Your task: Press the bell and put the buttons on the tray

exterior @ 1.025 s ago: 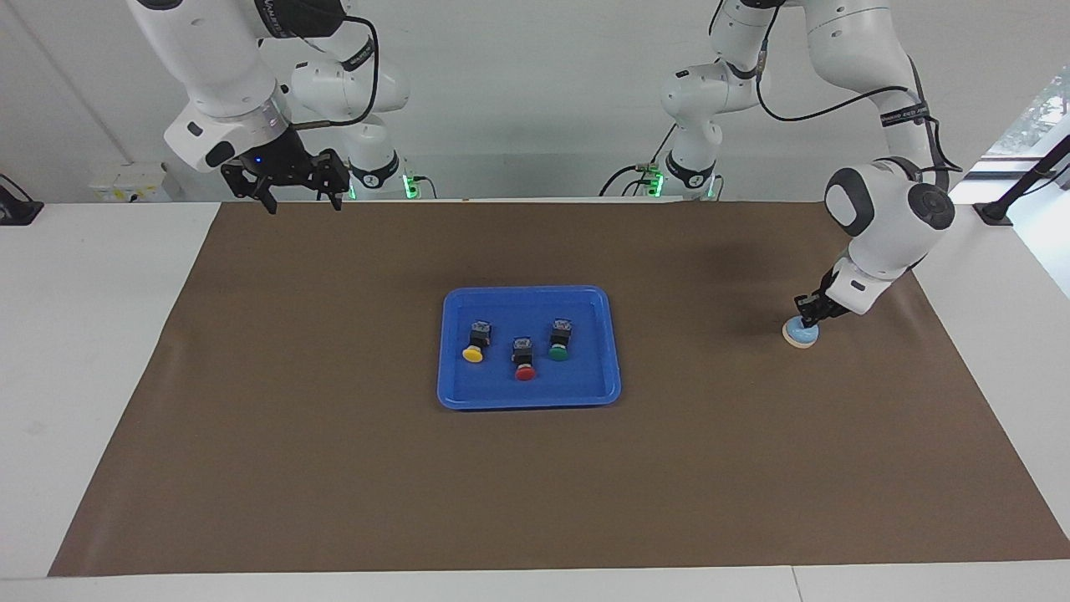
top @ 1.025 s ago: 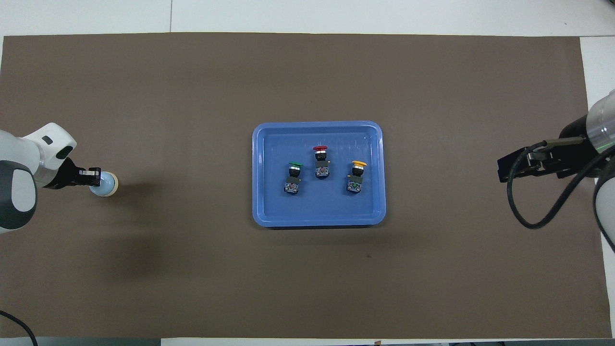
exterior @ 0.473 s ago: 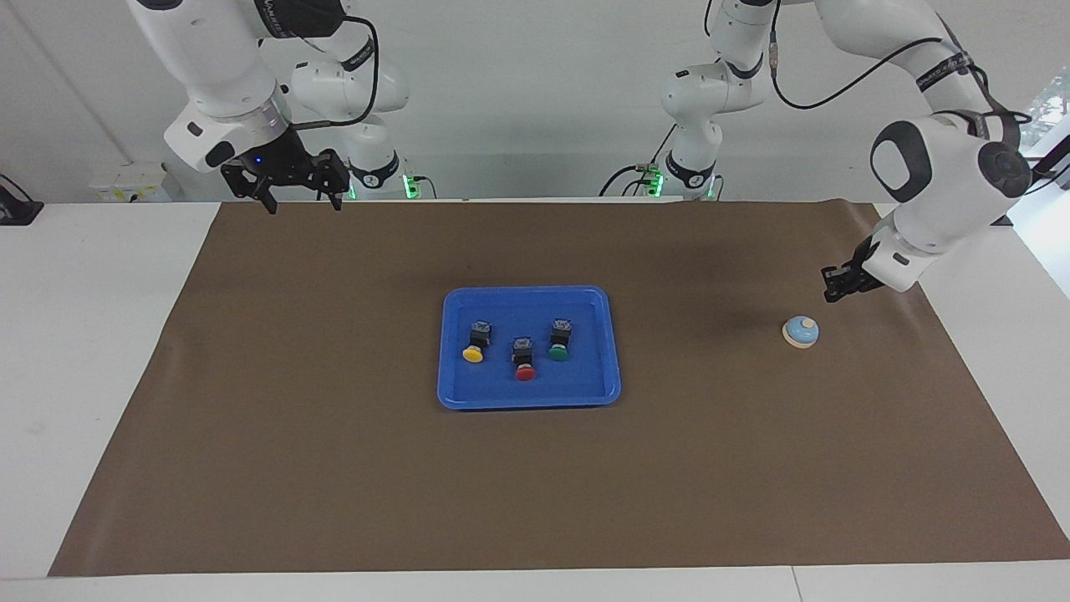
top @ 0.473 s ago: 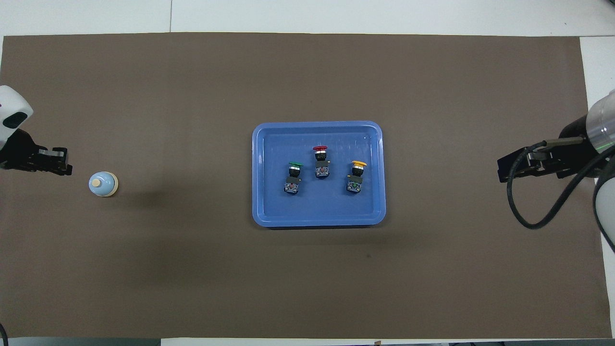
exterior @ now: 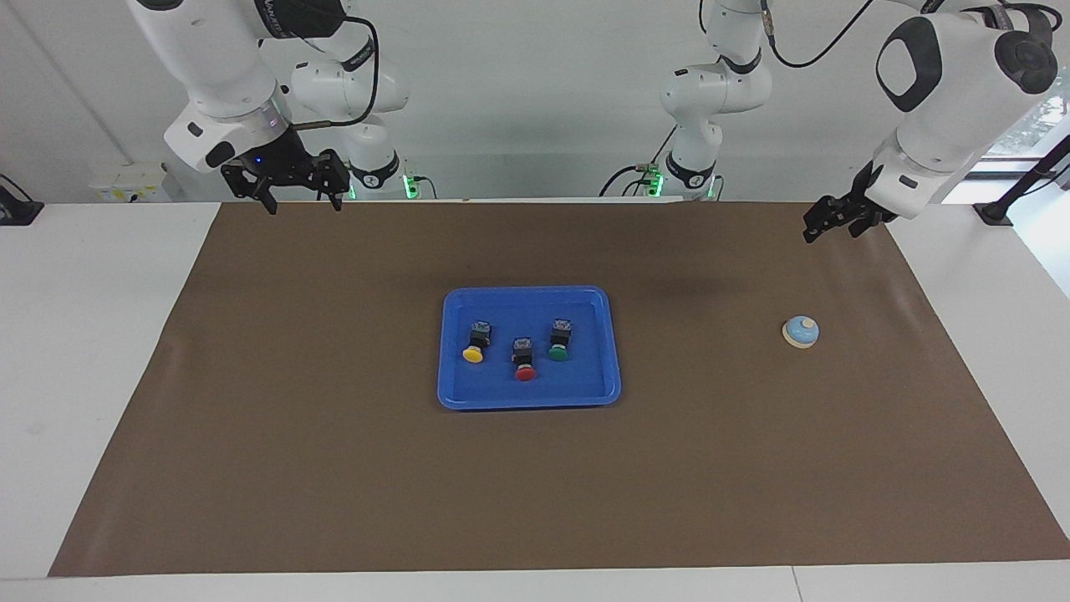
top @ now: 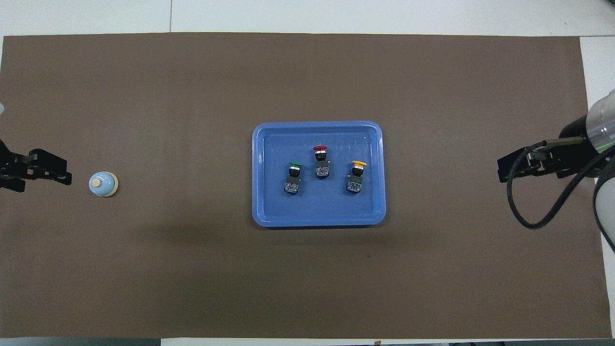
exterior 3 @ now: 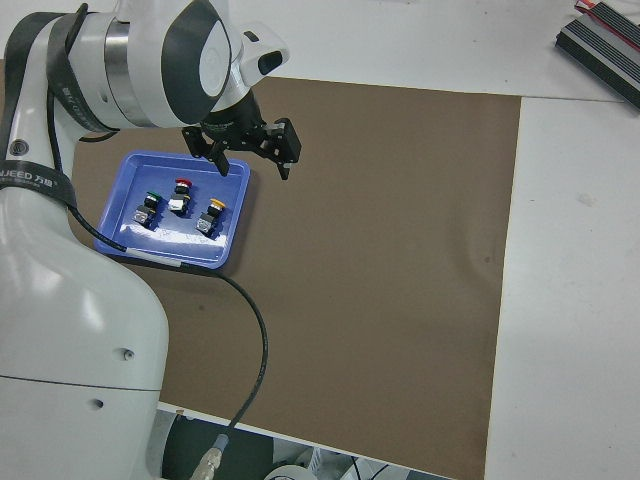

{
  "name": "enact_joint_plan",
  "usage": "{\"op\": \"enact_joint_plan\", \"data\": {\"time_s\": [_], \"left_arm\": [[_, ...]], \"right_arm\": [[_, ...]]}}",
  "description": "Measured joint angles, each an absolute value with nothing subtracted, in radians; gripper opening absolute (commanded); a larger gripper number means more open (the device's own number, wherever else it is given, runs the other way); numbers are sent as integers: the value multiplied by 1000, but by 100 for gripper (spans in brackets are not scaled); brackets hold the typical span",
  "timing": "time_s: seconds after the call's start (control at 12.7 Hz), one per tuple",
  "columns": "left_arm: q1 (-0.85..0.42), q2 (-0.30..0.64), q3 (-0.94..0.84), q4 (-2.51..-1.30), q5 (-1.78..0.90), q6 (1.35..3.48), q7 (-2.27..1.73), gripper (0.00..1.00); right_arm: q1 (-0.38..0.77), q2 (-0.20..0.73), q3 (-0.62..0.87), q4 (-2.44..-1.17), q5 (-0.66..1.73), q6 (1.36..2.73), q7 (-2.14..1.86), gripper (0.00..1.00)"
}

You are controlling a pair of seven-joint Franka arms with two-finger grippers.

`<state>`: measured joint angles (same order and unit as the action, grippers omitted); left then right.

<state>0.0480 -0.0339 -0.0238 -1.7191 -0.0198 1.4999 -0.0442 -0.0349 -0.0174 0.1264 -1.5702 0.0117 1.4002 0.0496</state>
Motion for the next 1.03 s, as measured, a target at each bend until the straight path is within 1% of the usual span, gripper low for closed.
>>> {"op": "enact_joint_plan", "data": {"time_s": [0.63,1.03], "left_arm": [[7,-35,-21,-1711,-20,1497,-50,100],[6,-11,-20,-1674,-20,1497,-50,100]], "right_arm": [[-35,-17,126,-1570,12,1400,50,100],[-35,-17,126,-1570,12,1400,50,100]]}}
